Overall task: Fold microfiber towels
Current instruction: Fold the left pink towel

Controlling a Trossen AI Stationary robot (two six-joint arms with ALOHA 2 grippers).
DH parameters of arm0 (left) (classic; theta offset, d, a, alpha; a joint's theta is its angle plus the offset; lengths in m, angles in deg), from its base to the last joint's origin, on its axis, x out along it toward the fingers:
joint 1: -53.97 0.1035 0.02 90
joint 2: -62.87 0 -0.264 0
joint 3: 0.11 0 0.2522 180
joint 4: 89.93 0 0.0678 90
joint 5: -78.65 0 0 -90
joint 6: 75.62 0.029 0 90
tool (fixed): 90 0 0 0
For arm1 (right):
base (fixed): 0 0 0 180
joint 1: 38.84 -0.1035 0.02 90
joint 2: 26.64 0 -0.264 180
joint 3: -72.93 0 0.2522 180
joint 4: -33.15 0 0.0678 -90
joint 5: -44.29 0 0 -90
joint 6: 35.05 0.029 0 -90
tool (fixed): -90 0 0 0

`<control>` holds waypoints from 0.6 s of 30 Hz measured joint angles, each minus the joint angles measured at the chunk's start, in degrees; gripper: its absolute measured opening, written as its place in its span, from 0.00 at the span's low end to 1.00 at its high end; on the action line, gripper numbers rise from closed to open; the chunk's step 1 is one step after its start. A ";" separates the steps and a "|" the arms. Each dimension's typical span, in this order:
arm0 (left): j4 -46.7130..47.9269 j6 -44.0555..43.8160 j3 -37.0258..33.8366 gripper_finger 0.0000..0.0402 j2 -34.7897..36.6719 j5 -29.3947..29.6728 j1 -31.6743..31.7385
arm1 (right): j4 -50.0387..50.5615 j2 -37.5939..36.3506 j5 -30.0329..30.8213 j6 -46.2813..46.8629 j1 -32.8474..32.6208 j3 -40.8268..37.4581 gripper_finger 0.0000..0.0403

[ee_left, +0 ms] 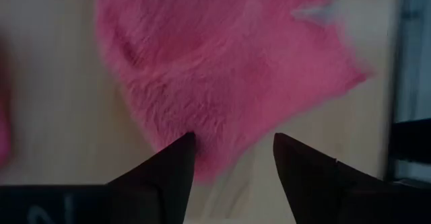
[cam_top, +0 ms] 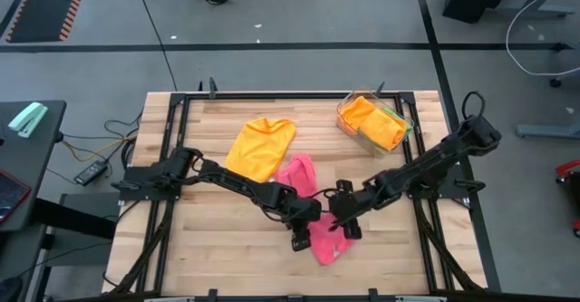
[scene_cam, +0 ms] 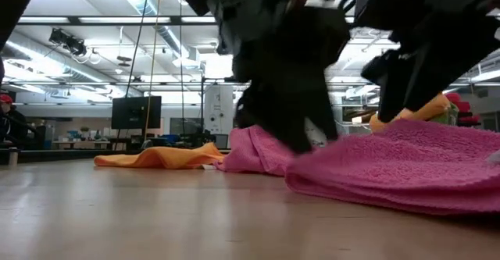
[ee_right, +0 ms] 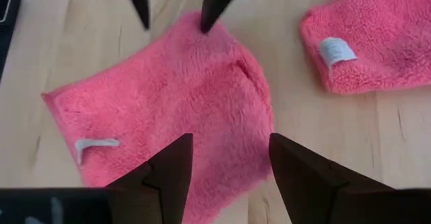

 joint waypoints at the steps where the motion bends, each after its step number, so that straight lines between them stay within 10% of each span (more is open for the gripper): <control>1: 0.80 0.00 -0.17 0.51 -0.12 0.32 -0.18 | -1.34 0.00 -0.12 -0.10 0.47 -0.89 0.51; 11: 0.21 0.44 -0.16 0.33 -1.80 1.14 -0.91 | -12.86 0.00 0.42 -0.91 1.14 -7.99 0.45; 18: -1.33 0.83 -0.09 0.08 -3.03 1.19 -1.05 | -14.94 0.00 -1.17 -2.46 1.18 -9.92 0.16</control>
